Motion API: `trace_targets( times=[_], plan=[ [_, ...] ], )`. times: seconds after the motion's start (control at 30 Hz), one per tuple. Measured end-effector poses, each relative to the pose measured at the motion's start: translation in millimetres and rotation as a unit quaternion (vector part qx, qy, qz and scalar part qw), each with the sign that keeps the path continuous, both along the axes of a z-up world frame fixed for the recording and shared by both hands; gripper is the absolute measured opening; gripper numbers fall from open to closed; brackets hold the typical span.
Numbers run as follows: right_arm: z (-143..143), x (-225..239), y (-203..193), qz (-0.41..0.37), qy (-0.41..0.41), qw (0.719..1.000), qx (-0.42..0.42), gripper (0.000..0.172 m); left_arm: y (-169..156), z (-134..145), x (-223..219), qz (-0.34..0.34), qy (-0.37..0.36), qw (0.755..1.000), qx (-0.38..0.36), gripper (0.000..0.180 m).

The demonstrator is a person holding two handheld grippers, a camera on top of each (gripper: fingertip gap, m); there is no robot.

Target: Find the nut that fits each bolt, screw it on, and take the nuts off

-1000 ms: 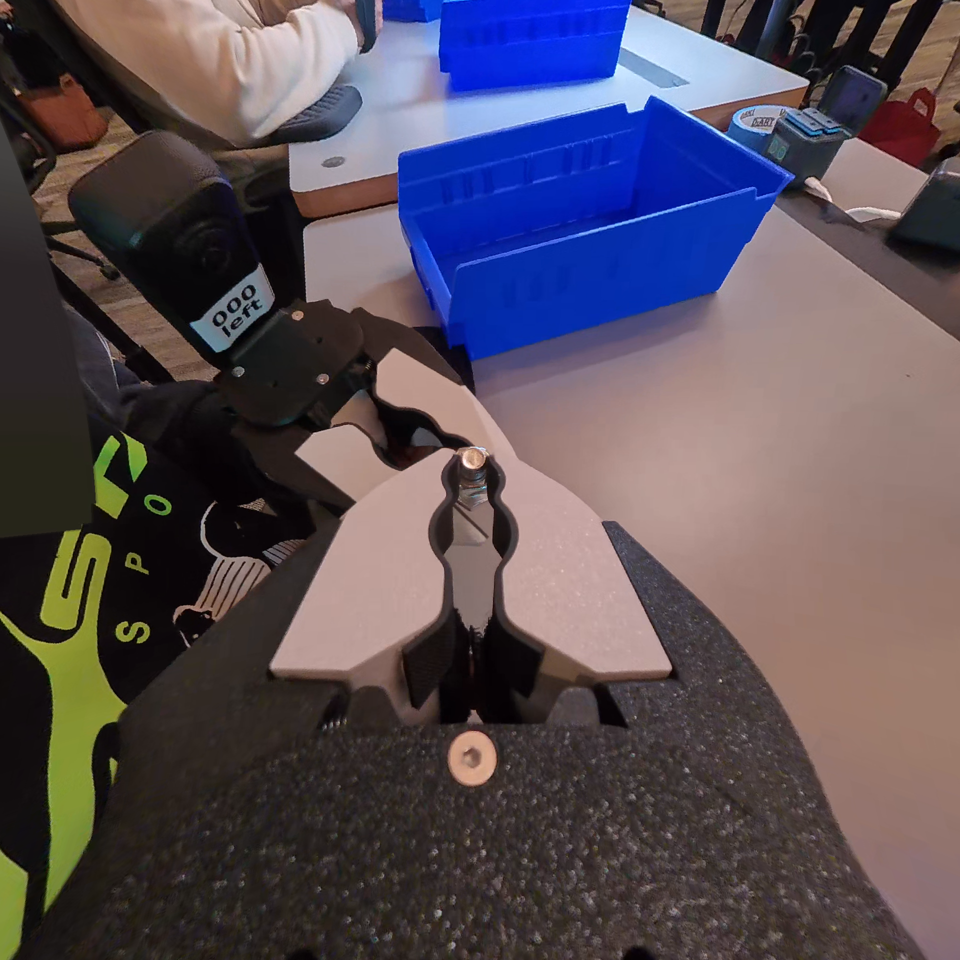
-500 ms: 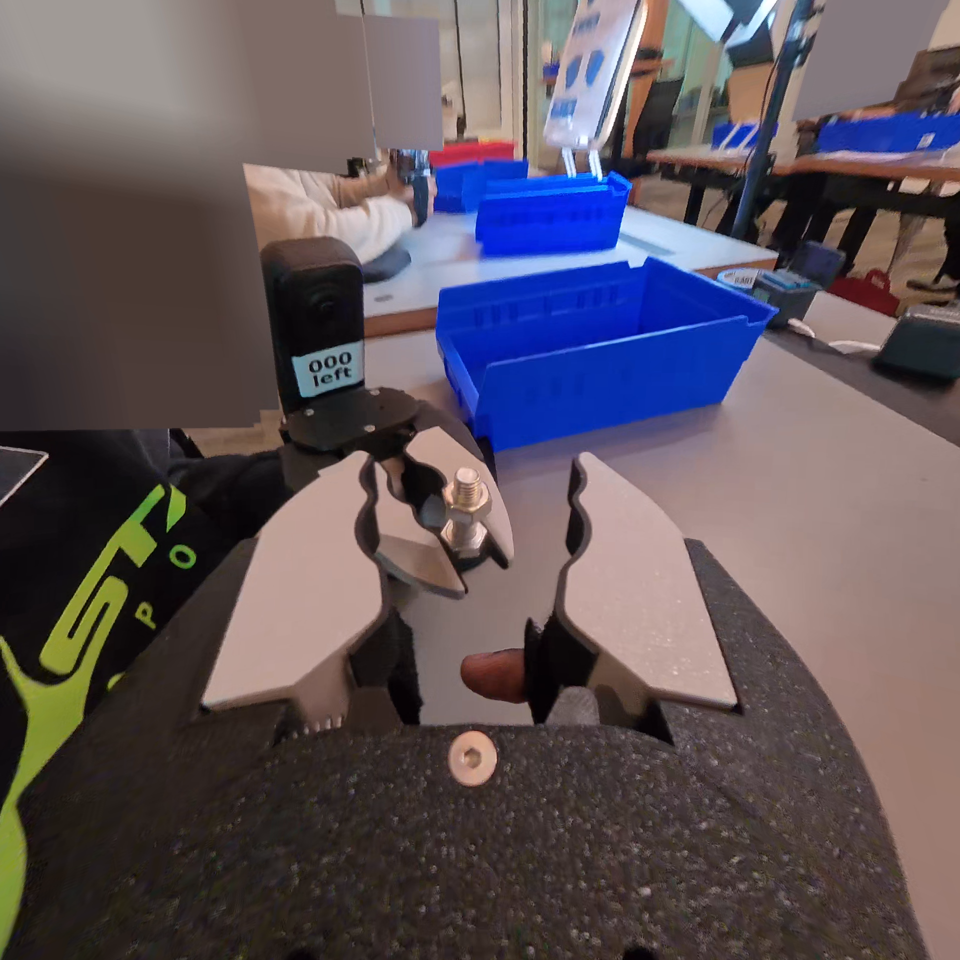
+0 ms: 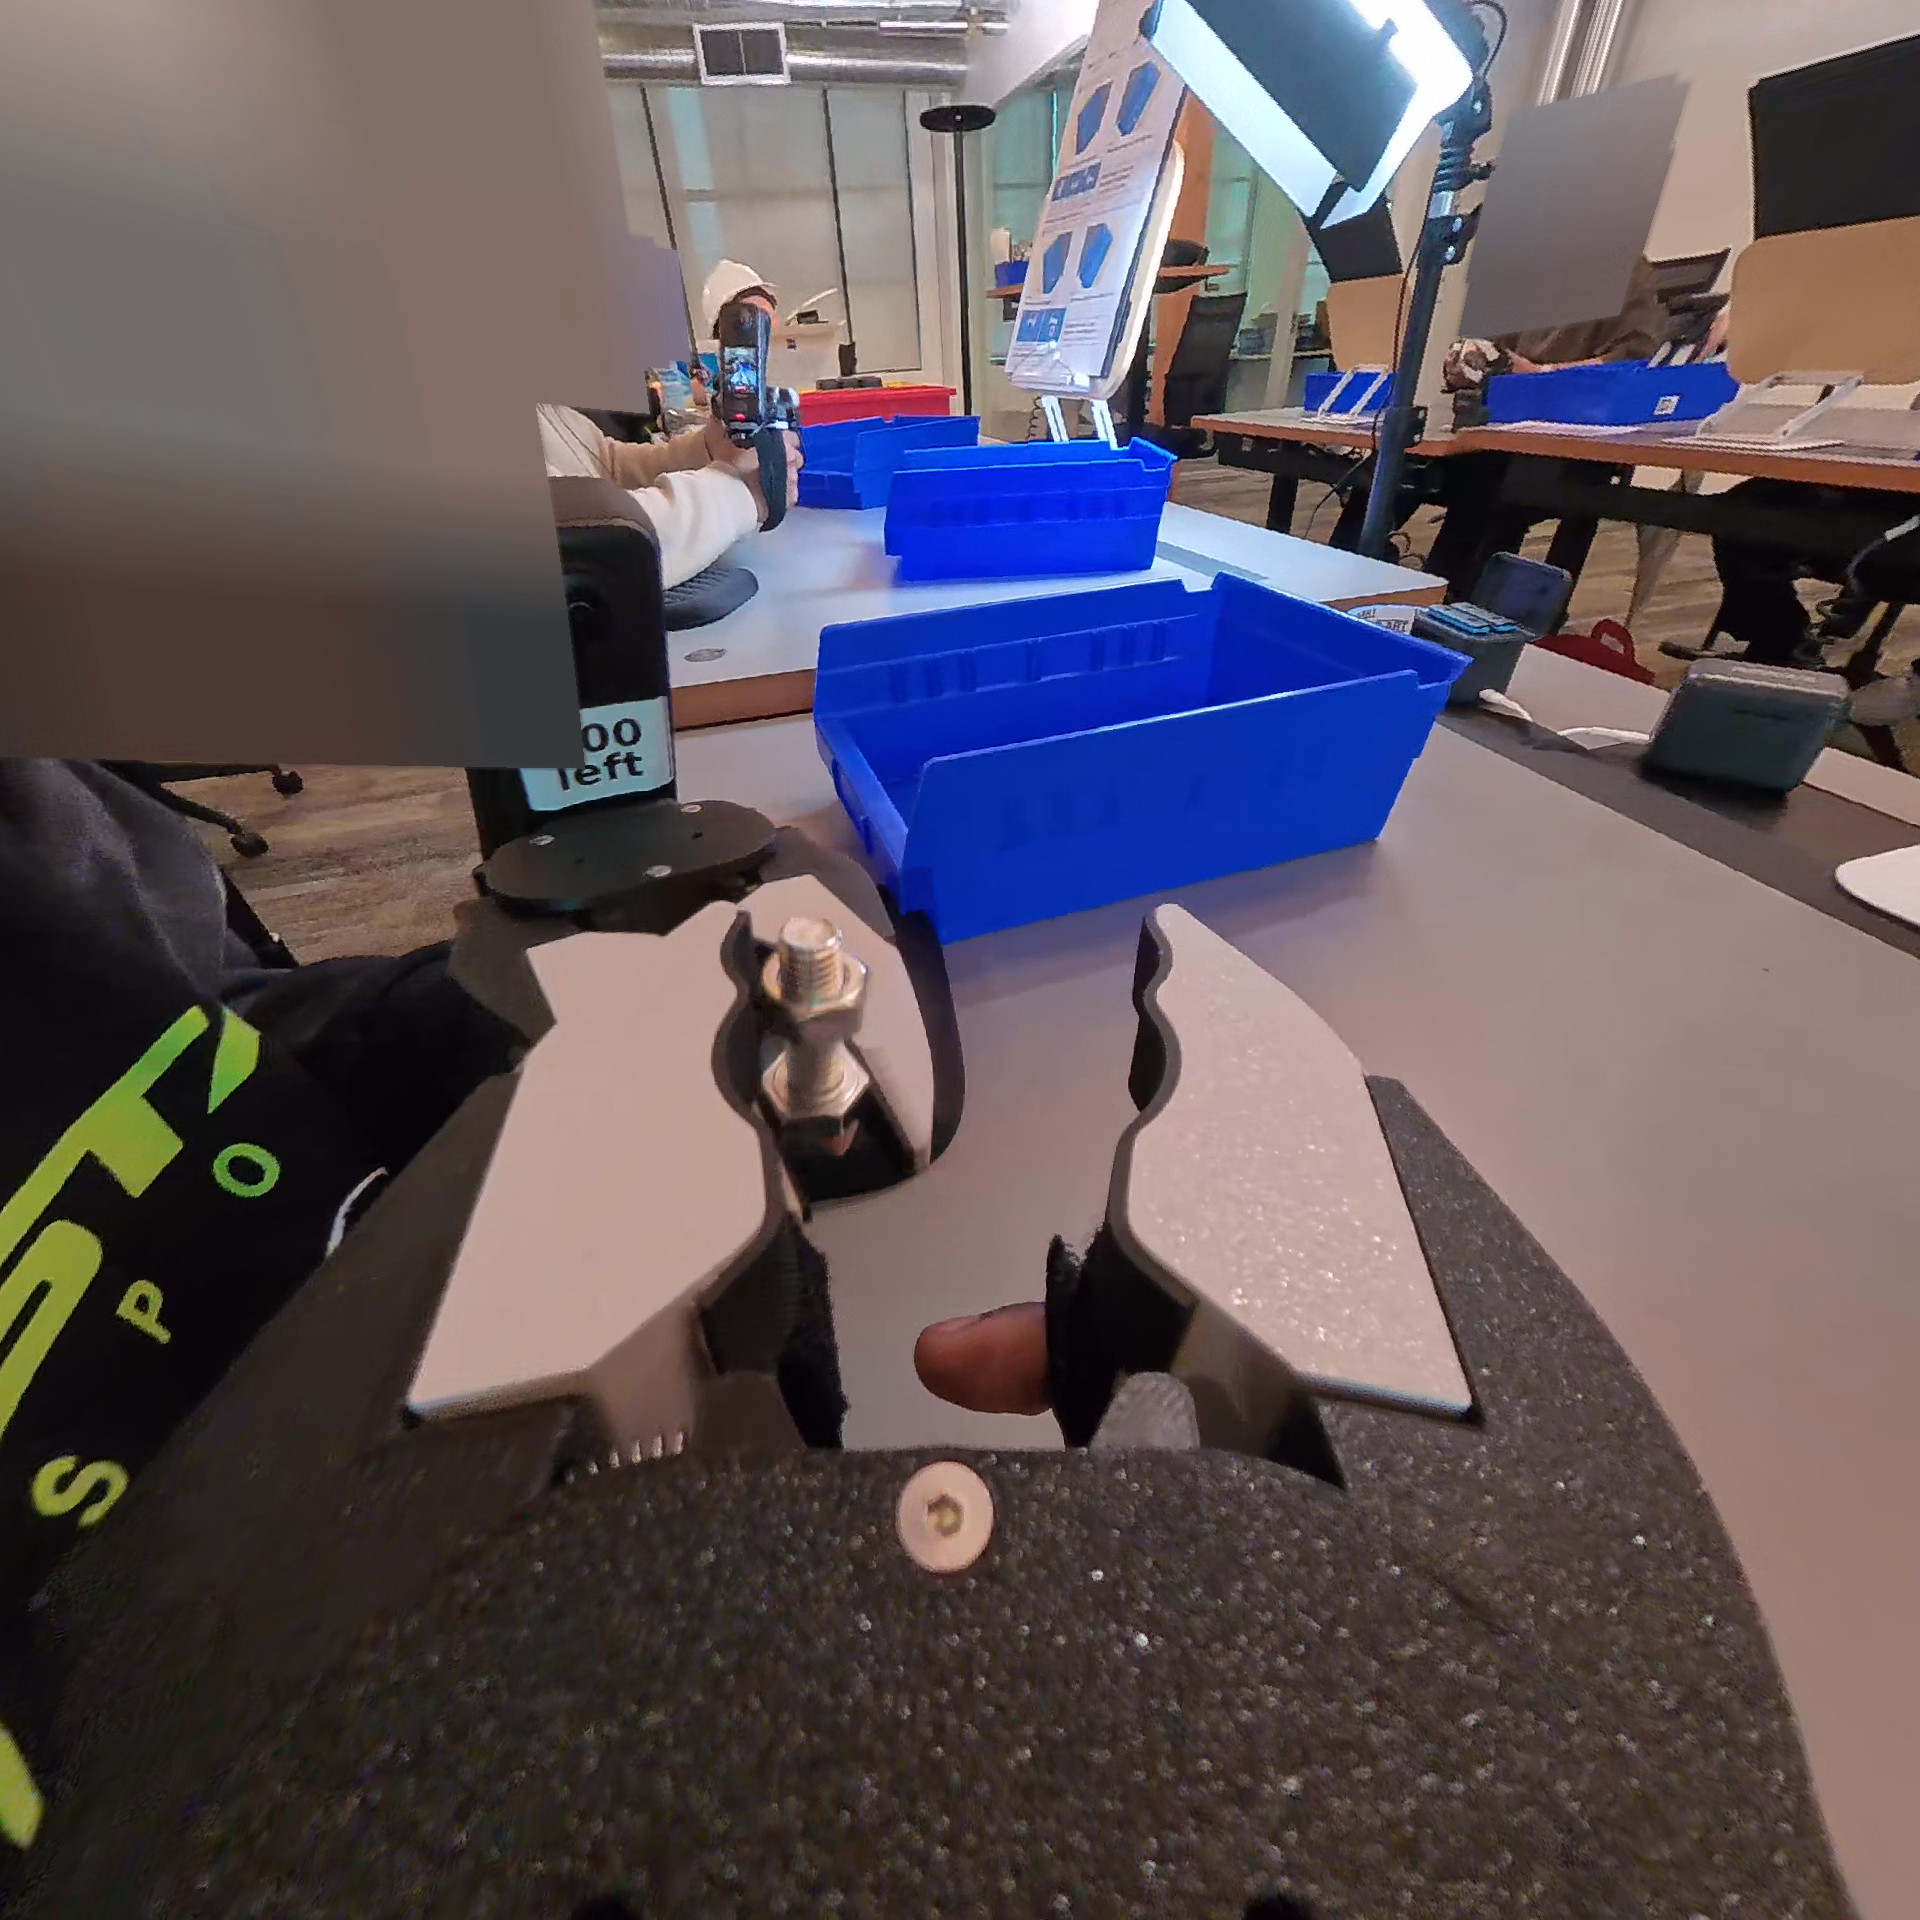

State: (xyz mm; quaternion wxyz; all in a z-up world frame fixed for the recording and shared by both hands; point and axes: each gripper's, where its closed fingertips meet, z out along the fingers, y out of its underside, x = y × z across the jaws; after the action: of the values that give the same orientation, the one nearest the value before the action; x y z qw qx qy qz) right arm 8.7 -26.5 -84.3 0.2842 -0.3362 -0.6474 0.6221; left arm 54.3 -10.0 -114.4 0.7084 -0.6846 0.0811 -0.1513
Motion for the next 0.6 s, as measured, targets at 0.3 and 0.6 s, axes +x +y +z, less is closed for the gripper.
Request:
trace_targets(
  times=[0.3,0.6],
  plan=[
    [2,16,52,-0.062,0.011,0.998,-0.022,0.021,-9,1,-10,0.003,-0.003,1.000,0.006,0.018],
    [-2,16,3,0.026,0.009,0.999,-0.025,0.074,-4,-9,-4,0.001,0.012,1.000,-0.013,0.018]
  ],
)
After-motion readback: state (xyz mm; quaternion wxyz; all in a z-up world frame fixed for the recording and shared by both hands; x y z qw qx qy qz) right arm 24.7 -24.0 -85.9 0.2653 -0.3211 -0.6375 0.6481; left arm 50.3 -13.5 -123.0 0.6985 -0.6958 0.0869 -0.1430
